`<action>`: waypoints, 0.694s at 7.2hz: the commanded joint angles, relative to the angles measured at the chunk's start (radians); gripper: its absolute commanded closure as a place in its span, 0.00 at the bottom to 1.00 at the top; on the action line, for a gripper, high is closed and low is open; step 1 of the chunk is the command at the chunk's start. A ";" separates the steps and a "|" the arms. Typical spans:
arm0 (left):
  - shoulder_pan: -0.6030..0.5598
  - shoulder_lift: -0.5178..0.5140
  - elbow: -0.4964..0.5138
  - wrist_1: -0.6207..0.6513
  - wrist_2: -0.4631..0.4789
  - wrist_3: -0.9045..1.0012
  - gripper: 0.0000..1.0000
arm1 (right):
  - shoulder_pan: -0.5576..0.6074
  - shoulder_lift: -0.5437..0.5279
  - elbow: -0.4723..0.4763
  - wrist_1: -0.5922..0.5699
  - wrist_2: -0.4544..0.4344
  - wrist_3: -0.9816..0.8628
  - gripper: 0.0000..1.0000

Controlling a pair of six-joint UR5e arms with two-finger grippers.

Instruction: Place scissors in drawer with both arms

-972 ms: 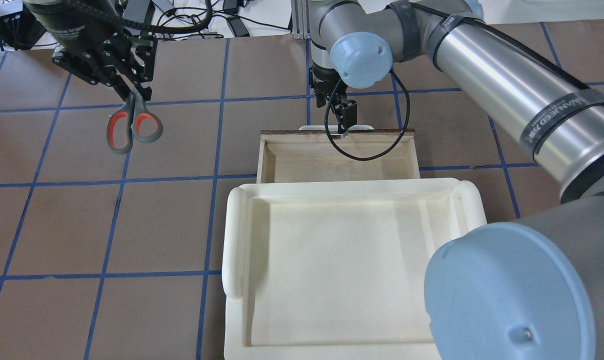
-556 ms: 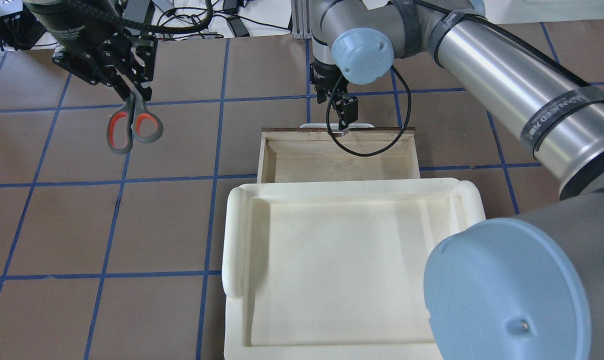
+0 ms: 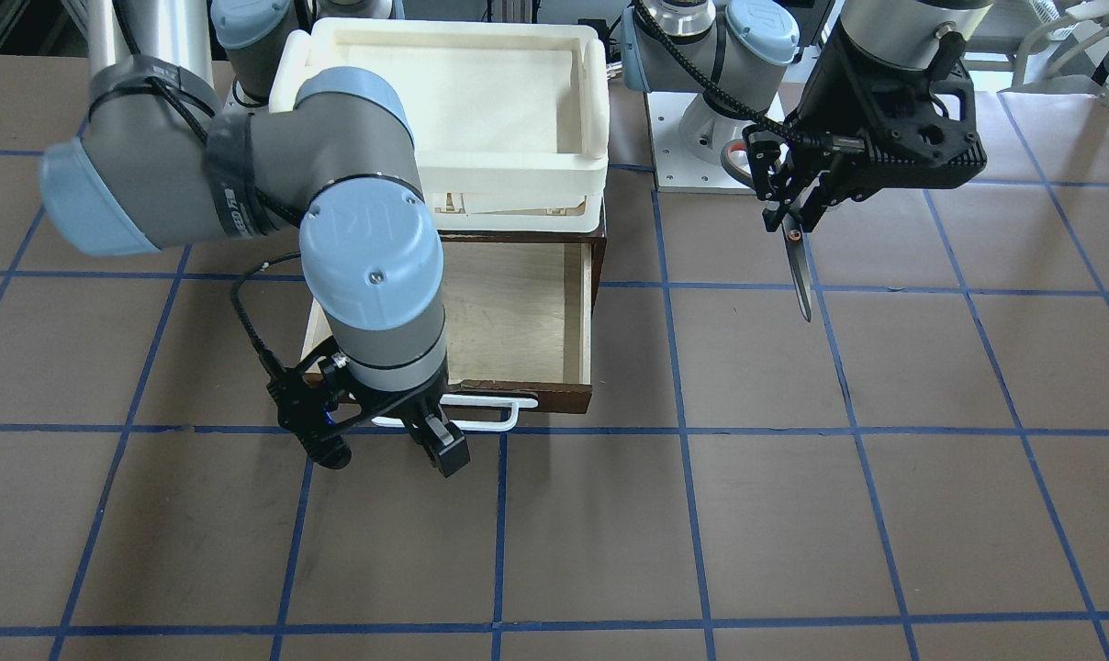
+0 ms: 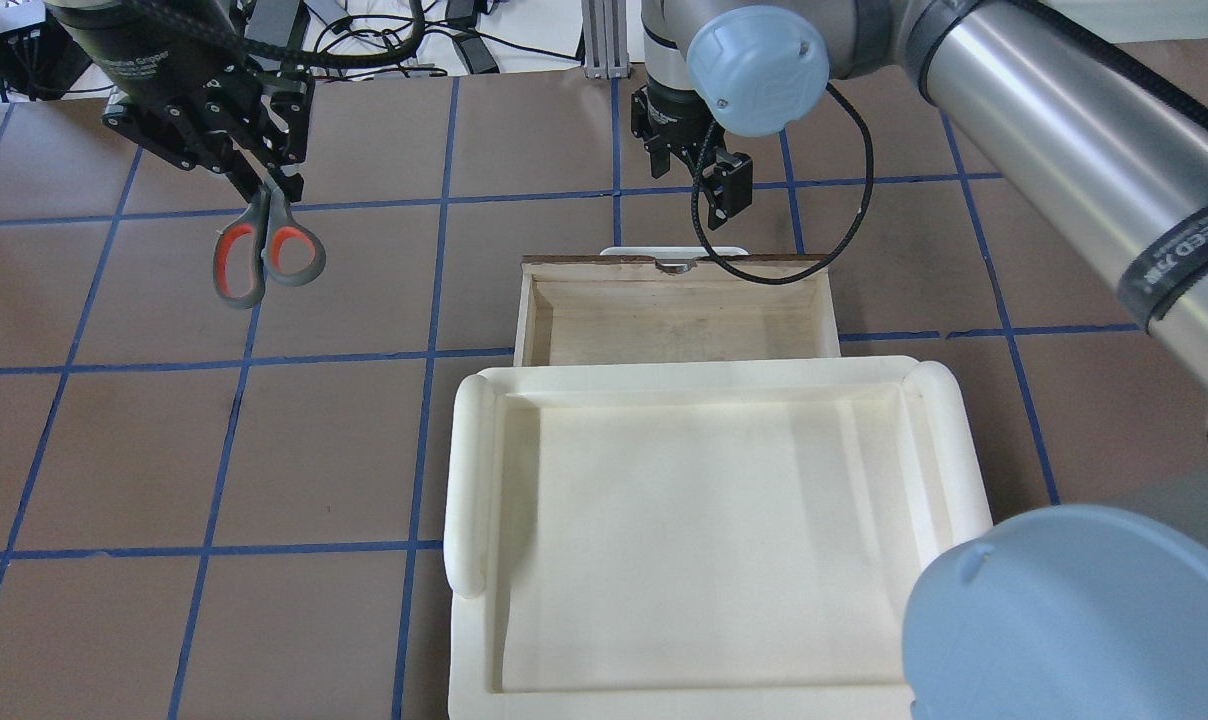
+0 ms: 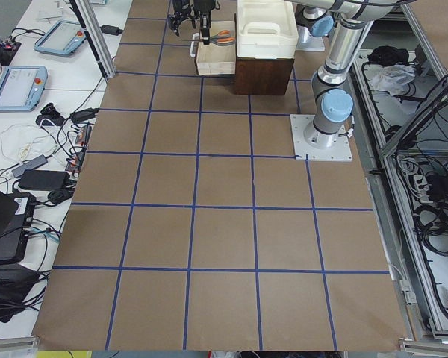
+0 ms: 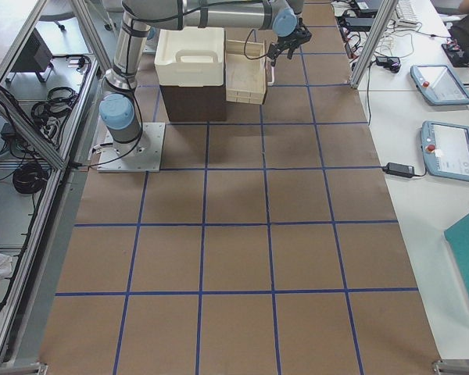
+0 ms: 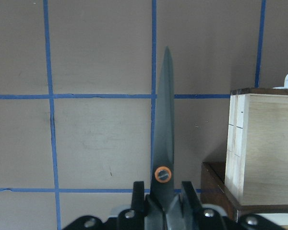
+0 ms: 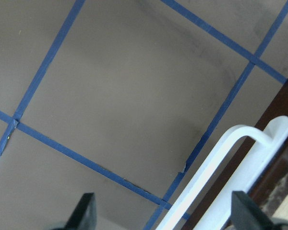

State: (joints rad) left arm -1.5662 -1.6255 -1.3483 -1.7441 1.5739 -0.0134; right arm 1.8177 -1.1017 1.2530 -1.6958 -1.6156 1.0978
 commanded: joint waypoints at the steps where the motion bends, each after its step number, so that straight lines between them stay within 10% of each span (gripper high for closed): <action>1: 0.000 0.001 0.000 0.000 0.000 0.001 0.86 | -0.059 -0.102 0.023 0.011 -0.009 -0.410 0.00; 5: -0.003 -0.028 -0.014 0.001 0.001 0.289 0.86 | -0.127 -0.235 0.084 0.011 -0.014 -0.797 0.00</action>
State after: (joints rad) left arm -1.5687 -1.6394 -1.3524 -1.7439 1.5735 0.1169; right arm 1.6969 -1.2881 1.3160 -1.6832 -1.6260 0.3910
